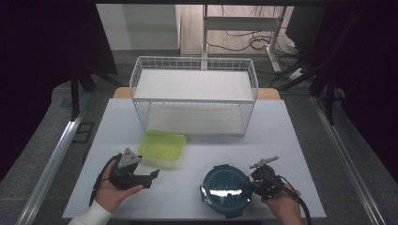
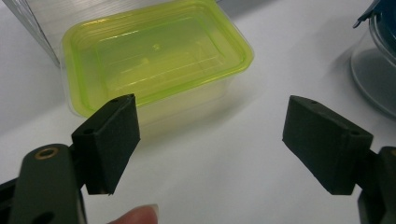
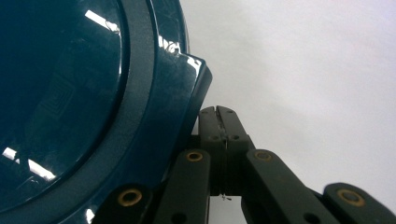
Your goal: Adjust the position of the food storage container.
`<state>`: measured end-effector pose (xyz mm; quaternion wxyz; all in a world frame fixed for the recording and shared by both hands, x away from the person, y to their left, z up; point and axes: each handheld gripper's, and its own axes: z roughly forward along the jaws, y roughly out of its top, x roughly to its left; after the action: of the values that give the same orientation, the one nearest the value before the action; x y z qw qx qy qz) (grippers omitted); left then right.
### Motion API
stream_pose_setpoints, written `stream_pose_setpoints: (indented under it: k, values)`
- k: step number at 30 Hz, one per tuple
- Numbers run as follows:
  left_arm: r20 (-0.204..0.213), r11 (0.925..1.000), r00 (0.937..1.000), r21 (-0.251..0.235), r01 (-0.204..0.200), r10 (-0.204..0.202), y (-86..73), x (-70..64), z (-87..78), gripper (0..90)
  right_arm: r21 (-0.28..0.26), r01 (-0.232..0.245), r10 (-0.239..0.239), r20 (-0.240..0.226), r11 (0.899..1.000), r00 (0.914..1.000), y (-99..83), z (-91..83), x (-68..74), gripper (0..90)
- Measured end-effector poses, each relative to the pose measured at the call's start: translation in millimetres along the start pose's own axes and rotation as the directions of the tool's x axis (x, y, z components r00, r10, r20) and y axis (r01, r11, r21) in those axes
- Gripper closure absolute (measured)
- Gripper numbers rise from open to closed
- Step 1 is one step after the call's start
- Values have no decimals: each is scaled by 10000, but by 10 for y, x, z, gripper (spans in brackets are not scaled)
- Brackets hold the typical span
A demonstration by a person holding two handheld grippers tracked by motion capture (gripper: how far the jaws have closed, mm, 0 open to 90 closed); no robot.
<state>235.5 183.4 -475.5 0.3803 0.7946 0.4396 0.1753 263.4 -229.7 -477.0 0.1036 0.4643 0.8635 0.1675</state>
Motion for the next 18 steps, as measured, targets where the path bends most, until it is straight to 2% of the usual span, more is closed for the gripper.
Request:
stream_pose_setpoints:
  k: [10,15,18]
  values:
    - [-60,10000,10000,38,17,-17,4,-2,4,187,52,575,-575,12,9983,9983,106,51,250,890]
    - [-98,10000,9999,32,86,-86,1,4,1,187,1,640,-639,-140,9980,9979,108,63,273,890]
    - [-111,9999,9999,35,115,-115,-5,22,5,187,-73,512,-514,-433,9987,9977,106,73,235,889]
